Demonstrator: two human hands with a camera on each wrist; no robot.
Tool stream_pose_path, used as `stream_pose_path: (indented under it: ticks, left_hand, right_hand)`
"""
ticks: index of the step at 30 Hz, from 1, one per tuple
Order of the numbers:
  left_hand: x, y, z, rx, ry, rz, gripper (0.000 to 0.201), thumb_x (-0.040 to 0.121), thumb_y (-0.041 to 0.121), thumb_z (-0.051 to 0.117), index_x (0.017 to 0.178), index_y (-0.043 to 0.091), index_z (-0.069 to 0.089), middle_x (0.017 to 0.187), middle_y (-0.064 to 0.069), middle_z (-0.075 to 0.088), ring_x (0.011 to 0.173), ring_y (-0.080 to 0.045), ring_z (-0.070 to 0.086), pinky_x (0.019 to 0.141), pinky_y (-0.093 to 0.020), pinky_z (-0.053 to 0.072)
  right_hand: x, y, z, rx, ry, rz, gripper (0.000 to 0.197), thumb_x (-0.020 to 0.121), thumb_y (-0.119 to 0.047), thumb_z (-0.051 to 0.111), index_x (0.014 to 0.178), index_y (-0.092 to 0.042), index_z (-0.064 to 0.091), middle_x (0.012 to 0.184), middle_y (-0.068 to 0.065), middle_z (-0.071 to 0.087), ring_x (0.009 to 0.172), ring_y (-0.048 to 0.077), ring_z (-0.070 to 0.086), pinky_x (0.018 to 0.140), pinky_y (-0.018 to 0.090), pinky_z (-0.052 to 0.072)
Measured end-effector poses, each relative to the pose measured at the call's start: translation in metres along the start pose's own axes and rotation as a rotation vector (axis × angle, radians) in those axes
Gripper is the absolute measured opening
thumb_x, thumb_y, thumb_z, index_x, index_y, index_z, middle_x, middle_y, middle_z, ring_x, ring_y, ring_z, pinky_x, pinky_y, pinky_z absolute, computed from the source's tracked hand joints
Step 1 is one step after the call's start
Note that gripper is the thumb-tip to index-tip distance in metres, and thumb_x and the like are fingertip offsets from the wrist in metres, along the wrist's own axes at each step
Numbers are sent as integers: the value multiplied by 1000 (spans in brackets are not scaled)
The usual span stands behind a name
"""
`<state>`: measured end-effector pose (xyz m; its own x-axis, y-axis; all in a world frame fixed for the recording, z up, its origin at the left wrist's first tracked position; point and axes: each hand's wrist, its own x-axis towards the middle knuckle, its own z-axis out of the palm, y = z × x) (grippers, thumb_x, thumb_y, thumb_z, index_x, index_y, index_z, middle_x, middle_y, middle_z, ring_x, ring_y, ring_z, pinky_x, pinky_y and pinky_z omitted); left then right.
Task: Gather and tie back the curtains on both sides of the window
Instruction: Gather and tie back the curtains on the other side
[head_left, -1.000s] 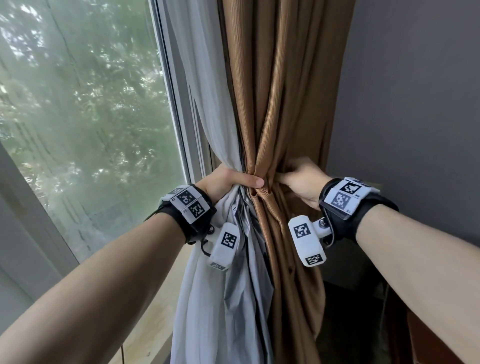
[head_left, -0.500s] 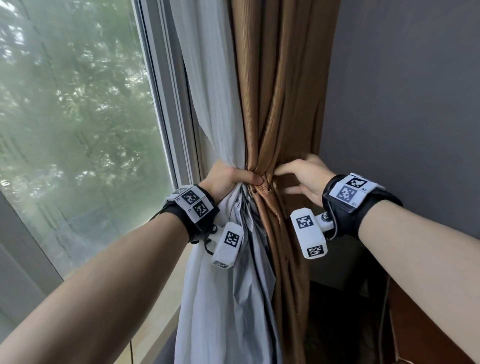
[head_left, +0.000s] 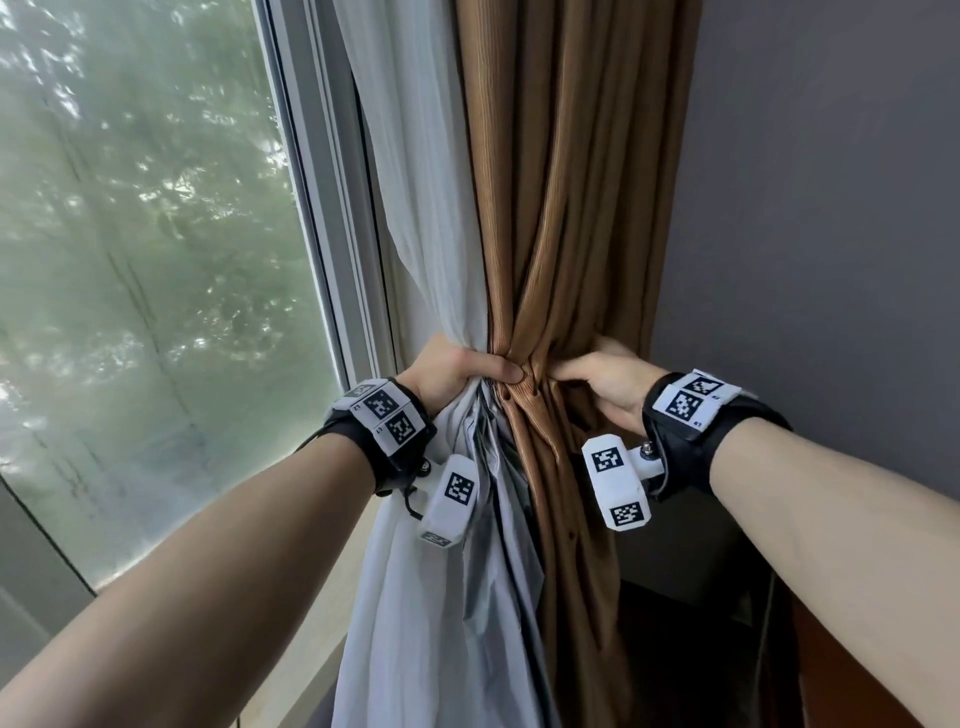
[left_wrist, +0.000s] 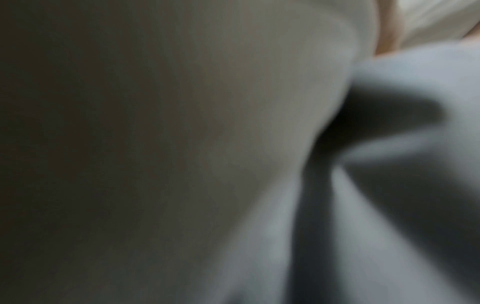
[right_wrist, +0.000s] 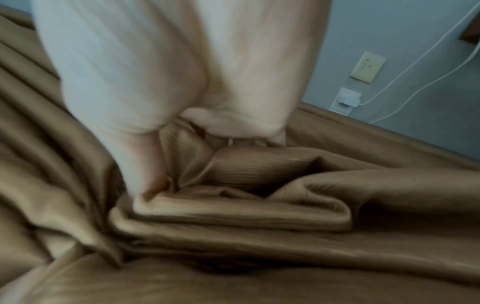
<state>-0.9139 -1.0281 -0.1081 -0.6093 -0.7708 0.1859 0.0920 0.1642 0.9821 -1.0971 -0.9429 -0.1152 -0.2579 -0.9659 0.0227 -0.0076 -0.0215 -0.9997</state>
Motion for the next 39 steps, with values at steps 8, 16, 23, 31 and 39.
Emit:
stream_pose_path:
  ticks: [8,16,23,31,39]
  left_hand:
    - [56,-16,22,10,79,-32,79,44,13,96,118,-5,72,118,-25,73,110,-43,71,103,-59,53]
    - [108,-22,43,63,135,-16,73,47,7,92,117,-2,72,112,-16,77,109,-36,72,99,-46,58]
    - [134,-21,59,38,201,29,74,47,-1,85,119,-8,69,117,-19,75,108,-29,73,81,-25,60]
    - [164,-26,69,38,228,22,50,69,-23,78,113,-1,68,96,-2,74,80,-6,72,68,-13,56]
    - [196,-27,75,12,135,35,59,60,-15,81,117,-7,66,103,-11,75,89,-11,76,74,-19,58]
  right_hand:
    - [44,6,-39,-62,117,-18,33,77,3,84,109,-1,77,107,19,79,102,34,77,98,49,60]
    - [85,9,-75,-15,223,-7,22,77,4,86,96,-3,78,98,18,80,99,37,77,94,49,62]
    - [106,4,-100,75,134,40,25,81,9,77,103,-3,75,91,12,81,83,25,80,79,37,63]
    - [132,-8,-116,53,91,50,32,82,20,66,104,-2,72,101,16,79,95,30,77,84,35,61]
    - [166,-7,-132,-86,75,-71,39,79,24,67,89,-13,72,89,6,77,92,26,74,88,35,60]
